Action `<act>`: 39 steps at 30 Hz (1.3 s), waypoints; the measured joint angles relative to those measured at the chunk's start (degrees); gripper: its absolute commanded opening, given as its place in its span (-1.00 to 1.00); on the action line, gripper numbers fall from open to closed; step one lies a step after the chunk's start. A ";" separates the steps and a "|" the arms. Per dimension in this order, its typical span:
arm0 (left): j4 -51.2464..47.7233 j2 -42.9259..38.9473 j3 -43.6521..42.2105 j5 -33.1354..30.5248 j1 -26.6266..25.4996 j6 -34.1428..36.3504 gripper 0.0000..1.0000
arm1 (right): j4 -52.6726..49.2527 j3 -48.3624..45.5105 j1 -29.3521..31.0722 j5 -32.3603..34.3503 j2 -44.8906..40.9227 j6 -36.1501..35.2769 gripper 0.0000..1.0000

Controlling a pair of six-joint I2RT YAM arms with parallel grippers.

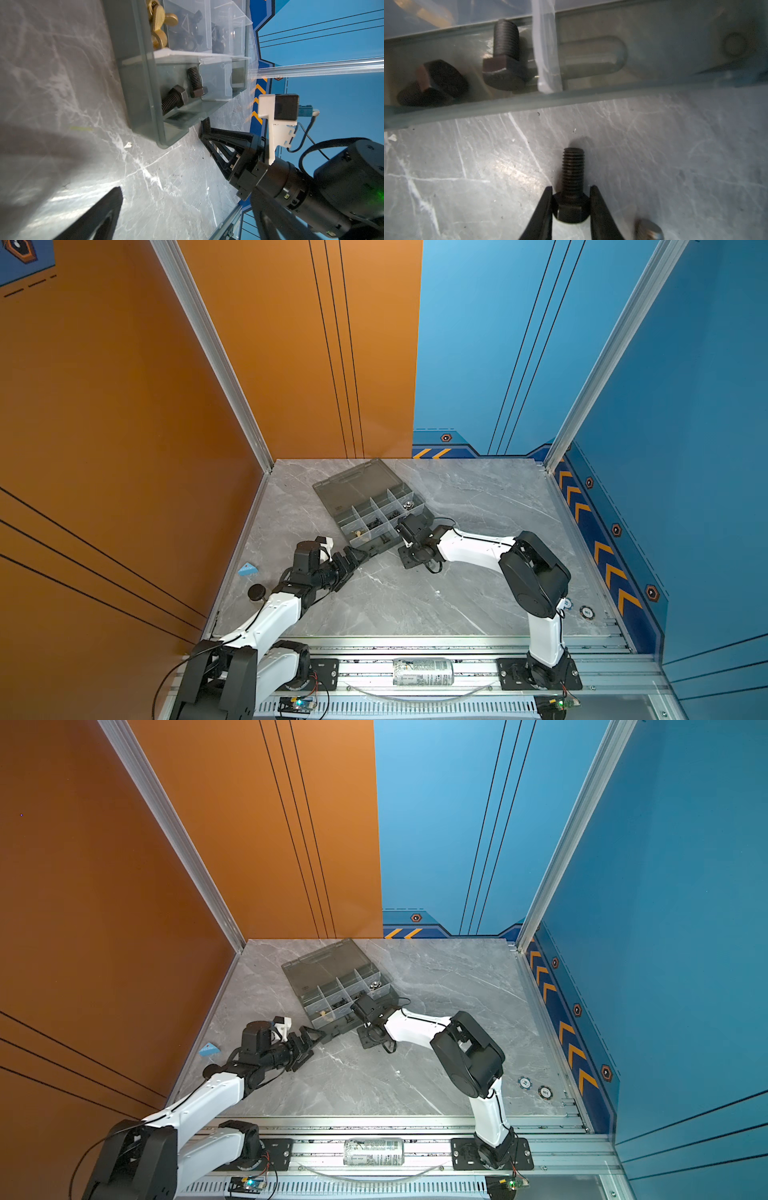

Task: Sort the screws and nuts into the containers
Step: 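Lift the black bolt and carry it over the box with the right gripper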

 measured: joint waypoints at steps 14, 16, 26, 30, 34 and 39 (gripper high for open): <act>0.11 0.00 0.00 0.07 0.00 -0.04 0.95 | 2.08 -6.99 -4.46 -14.16 -10.14 -5.38 -1.00; 0.13 0.00 0.00 0.26 0.00 -0.04 0.95 | 2.21 -6.91 -4.79 -16.06 -11.54 -6.84 -1.00; 0.55 -0.02 0.00 0.72 0.02 -0.48 0.95 | 1.38 4.52 -4.98 -19.65 -8.00 -11.32 -1.00; 0.55 -0.02 0.00 1.03 0.02 -0.50 0.95 | 1.33 10.12 -5.01 -19.76 -3.56 -11.43 -1.00; 0.55 -0.02 0.00 1.05 0.02 -0.50 0.95 | 1.22 13.25 -5.01 -18.75 0.22 -11.15 -1.00; 0.55 -0.02 0.00 1.07 0.02 -0.50 0.95 | 0.39 16.28 -4.66 -17.14 3.67 -10.54 -0.98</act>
